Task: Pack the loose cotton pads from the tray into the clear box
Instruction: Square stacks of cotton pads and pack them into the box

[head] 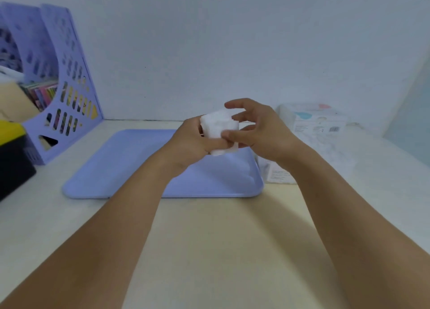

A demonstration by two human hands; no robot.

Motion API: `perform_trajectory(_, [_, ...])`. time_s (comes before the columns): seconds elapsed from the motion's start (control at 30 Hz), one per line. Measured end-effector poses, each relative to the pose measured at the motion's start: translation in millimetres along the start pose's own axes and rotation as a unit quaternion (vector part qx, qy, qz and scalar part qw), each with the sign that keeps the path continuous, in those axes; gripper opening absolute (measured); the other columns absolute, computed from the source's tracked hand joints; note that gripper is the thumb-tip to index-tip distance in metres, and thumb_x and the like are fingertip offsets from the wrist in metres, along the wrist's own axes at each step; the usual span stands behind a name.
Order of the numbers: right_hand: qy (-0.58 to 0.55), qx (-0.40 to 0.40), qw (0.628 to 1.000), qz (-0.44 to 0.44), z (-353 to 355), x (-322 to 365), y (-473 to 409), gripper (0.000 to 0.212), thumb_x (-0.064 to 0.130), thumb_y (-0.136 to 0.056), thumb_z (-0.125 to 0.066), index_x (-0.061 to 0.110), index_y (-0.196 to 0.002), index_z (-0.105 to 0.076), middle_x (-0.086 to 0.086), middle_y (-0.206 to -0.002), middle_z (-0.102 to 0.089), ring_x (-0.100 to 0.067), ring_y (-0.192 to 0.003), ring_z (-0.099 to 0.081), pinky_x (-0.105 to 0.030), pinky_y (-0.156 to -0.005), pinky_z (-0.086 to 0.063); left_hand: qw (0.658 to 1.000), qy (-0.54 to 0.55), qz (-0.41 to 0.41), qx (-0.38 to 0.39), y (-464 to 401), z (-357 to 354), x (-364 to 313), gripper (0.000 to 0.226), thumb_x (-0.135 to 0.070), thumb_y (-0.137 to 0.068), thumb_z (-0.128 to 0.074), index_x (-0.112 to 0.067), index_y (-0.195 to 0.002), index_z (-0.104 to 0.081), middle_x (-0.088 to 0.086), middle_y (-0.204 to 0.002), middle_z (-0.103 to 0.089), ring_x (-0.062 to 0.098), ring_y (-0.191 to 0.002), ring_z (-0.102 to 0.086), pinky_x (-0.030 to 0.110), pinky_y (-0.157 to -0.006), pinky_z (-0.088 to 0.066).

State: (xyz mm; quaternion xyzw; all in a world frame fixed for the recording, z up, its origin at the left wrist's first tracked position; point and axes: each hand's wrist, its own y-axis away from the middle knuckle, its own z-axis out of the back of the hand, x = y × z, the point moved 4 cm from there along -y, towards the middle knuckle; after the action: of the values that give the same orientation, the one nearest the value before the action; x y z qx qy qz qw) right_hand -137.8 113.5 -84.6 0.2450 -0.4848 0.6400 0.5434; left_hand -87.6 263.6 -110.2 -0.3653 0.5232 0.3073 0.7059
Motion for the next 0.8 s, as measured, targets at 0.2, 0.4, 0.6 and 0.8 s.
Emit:
perform_trajectory(0.2, [0.245,0.137,0.953,0.118,-14,7,12,0.111,0.013,-0.067,-0.081,0.031,-0.158,-0.022,0.007,-0.156,-0.03,-0.015,-0.14,-0.036,-0.026,-0.107,-0.042,0.989,0.042,0.096,0.102,7,-16,-5,0.019,-0.01,-0.092,-0.062,-0.011,-0.109,-0.071,0.007,-0.101,-0.076,0.022,-0.097,-0.071,0.038,-0.088,-0.059])
perform_trajectory(0.4, [0.213,0.032,0.966,0.143,-18,12,7,0.096,0.018,-0.068,-0.085,0.025,-0.152,-0.038,0.008,-0.12,-0.062,-0.006,-0.103,-0.06,-0.022,-0.088,-0.051,0.964,0.212,0.115,0.109,8,-34,-8,0.017,-0.022,-0.096,-0.054,-0.018,-0.102,-0.069,0.001,-0.091,-0.07,0.018,-0.09,-0.066,0.034,-0.081,-0.054])
perform_trajectory(0.6, [0.091,0.018,0.988,0.126,-10,11,7,0.104,0.022,-0.062,-0.094,0.034,-0.149,-0.038,0.011,-0.124,-0.059,-0.001,-0.107,-0.061,-0.022,-0.09,-0.052,0.89,0.408,0.172,0.106,11,-42,-8,0.025,-0.034,-0.09,-0.068,-0.014,-0.104,-0.074,0.003,-0.103,-0.071,0.017,-0.091,-0.071,0.031,-0.076,-0.058])
perform_trajectory(0.8, [0.073,0.054,0.989,0.115,-7,7,5,0.099,0.018,-0.061,-0.093,0.029,-0.146,-0.043,0.001,-0.11,-0.069,-0.014,-0.105,-0.067,-0.043,-0.096,-0.054,0.917,0.349,0.171,0.09,12,-42,-7,0.044,-0.046,-0.088,-0.065,-0.017,-0.121,-0.067,0.005,-0.112,-0.073,0.021,-0.104,-0.072,0.04,-0.086,-0.06])
